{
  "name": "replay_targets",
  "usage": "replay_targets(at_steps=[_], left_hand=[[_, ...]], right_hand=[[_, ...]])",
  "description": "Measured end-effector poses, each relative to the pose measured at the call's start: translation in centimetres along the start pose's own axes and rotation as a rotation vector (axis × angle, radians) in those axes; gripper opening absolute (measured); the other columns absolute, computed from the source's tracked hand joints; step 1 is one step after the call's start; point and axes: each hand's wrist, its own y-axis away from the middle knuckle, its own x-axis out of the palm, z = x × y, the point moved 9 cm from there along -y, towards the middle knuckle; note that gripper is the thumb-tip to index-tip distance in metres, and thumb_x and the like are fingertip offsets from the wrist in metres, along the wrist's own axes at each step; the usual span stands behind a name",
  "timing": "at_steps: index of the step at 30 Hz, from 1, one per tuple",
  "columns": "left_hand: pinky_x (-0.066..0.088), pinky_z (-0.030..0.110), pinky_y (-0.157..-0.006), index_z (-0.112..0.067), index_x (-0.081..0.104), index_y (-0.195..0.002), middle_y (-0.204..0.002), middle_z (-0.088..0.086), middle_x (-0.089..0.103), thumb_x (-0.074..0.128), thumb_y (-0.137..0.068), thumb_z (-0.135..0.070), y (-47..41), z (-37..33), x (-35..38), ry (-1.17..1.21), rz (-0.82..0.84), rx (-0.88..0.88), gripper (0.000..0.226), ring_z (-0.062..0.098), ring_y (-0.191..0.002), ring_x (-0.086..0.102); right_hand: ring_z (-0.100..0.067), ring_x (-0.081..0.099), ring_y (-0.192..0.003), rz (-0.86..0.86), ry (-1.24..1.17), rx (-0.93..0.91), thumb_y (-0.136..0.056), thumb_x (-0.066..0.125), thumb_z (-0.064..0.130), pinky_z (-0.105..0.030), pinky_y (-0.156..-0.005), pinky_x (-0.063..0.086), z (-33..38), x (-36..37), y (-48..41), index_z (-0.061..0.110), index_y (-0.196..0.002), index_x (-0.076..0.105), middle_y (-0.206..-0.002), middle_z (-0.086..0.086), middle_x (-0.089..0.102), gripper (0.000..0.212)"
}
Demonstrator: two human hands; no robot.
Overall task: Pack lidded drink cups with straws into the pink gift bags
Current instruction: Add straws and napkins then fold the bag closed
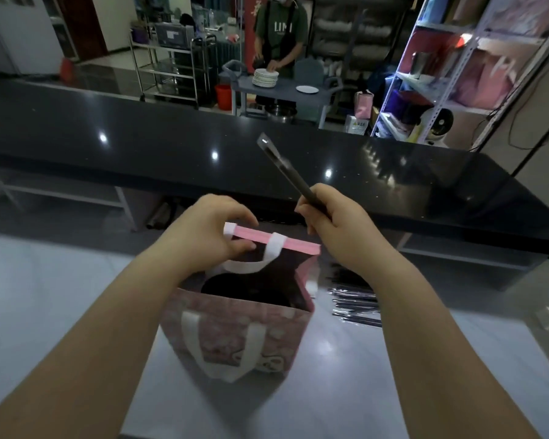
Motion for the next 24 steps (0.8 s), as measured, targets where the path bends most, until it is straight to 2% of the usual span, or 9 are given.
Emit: replay_targets(at_steps=[5, 10, 12, 14, 17, 18, 20, 22, 24], left_hand=[[0.053, 0.029, -0.086, -0.044, 0.065, -0.084, -0.092, -0.023, 0.063, 0.085, -0.070, -0.036, 1.1, 6.3, 0.0, 0.077, 0.159, -0.056, 0.026, -0.004, -0.092, 0.058], [0.041, 0.030, -0.102, -0.041, 0.058, -0.124, -0.127, -0.020, 0.055, 0.084, -0.068, -0.043, 0.6, 7.5, 1.5, 0.020, 0.290, 0.046, 0.061, 0.007, -0.120, 0.049], [0.019, 0.038, -0.117, -0.041, 0.050, -0.135, -0.143, -0.020, 0.044, 0.085, -0.065, -0.045, 0.5, 6.9, 1.8, 0.054, 0.330, 0.149, 0.078, 0.006, -0.138, 0.034], [-0.005, 0.042, -0.121, -0.043, 0.034, -0.147, -0.159, -0.012, 0.025, 0.084, -0.063, -0.050, 0.5, 7.2, 2.0, 0.061, 0.365, 0.172, 0.098, 0.003, -0.148, 0.008], [-0.017, 0.033, -0.115, -0.048, 0.019, -0.147, -0.162, -0.009, 0.011, 0.086, -0.060, -0.051, 0.6, 8.0, 2.3, 0.086, 0.376, 0.174, 0.110, -0.021, -0.131, -0.021], [-0.019, 0.029, -0.112, -0.043, 0.014, -0.151, -0.163, -0.009, 0.007, 0.086, -0.060, -0.052, 0.6, 8.2, 2.5, 0.082, 0.388, 0.167, 0.116, -0.021, -0.127, -0.023], [-0.019, 0.026, -0.112, -0.036, 0.010, -0.154, -0.163, -0.008, 0.003, 0.085, -0.060, -0.053, 0.7, 8.5, 2.7, 0.065, 0.401, 0.169, 0.122, -0.011, -0.133, -0.017], [-0.016, 0.024, -0.112, -0.036, 0.011, -0.154, -0.163, -0.011, 0.005, 0.085, -0.060, -0.053, 0.7, 8.6, 2.5, 0.089, 0.376, 0.178, 0.121, -0.010, -0.135, -0.013], [-0.008, 0.027, -0.115, -0.039, 0.015, -0.153, -0.161, -0.015, 0.010, 0.083, -0.061, -0.056, 0.7, 8.6, 2.2, 0.115, 0.342, 0.177, 0.116, -0.012, -0.134, -0.009]], right_hand=[[0.000, 0.051, -0.060, 0.090, -0.098, 0.015, -0.099, 0.049, 0.030, -0.022, -0.063, 0.043, 2.6, 6.4, -2.9, 0.031, -0.086, 0.055, -0.065, 0.012, 0.055, 0.014], [-0.014, 0.047, -0.066, 0.106, -0.304, 0.109, -0.098, 0.045, 0.036, -0.037, -0.066, 0.045, 2.1, 10.9, -3.8, 0.031, -0.090, 0.055, -0.071, 0.007, 0.049, 0.014], [-0.017, 0.049, -0.071, 0.120, -0.329, 0.122, -0.100, 0.044, 0.029, -0.036, -0.071, 0.047, 1.3, 12.3, -3.6, 0.034, -0.092, 0.055, -0.076, 0.005, 0.051, 0.015], [-0.009, 0.056, -0.077, 0.131, -0.234, 0.135, -0.100, 0.048, 0.023, -0.026, -0.077, 0.049, 0.1, 13.0, -3.3, 0.035, -0.092, 0.056, -0.078, 0.011, 0.057, 0.017], [0.005, 0.060, -0.085, 0.211, -0.002, 0.216, -0.098, 0.053, 0.023, -0.010, -0.072, 0.043, -2.5, 13.4, -2.4, 0.038, -0.091, 0.059, -0.087, 0.021, 0.065, 0.018], [0.008, 0.059, -0.086, 0.247, 0.081, 0.261, -0.098, 0.053, 0.024, -0.008, -0.071, 0.041, -3.5, 13.4, -2.1, 0.041, -0.091, 0.060, -0.089, 0.025, 0.065, 0.020], [0.007, 0.058, -0.088, 0.285, 0.284, 0.329, -0.099, 0.050, 0.023, -0.014, -0.077, 0.042, -5.4, 13.2, -1.4, 0.044, -0.103, 0.060, -0.098, 0.026, 0.065, 0.023], [-0.009, 0.059, -0.097, 0.304, 0.492, 0.374, -0.099, 0.046, 0.020, -0.028, -0.085, 0.048, -6.6, 13.2, -1.3, 0.036, -0.121, 0.057, -0.113, 0.012, 0.065, 0.030], [-0.017, 0.059, -0.098, 0.324, 0.599, 0.396, -0.098, 0.046, 0.019, -0.034, -0.084, 0.049, -6.9, 13.6, -1.6, 0.032, -0.125, 0.056, -0.116, 0.003, 0.064, 0.032]])
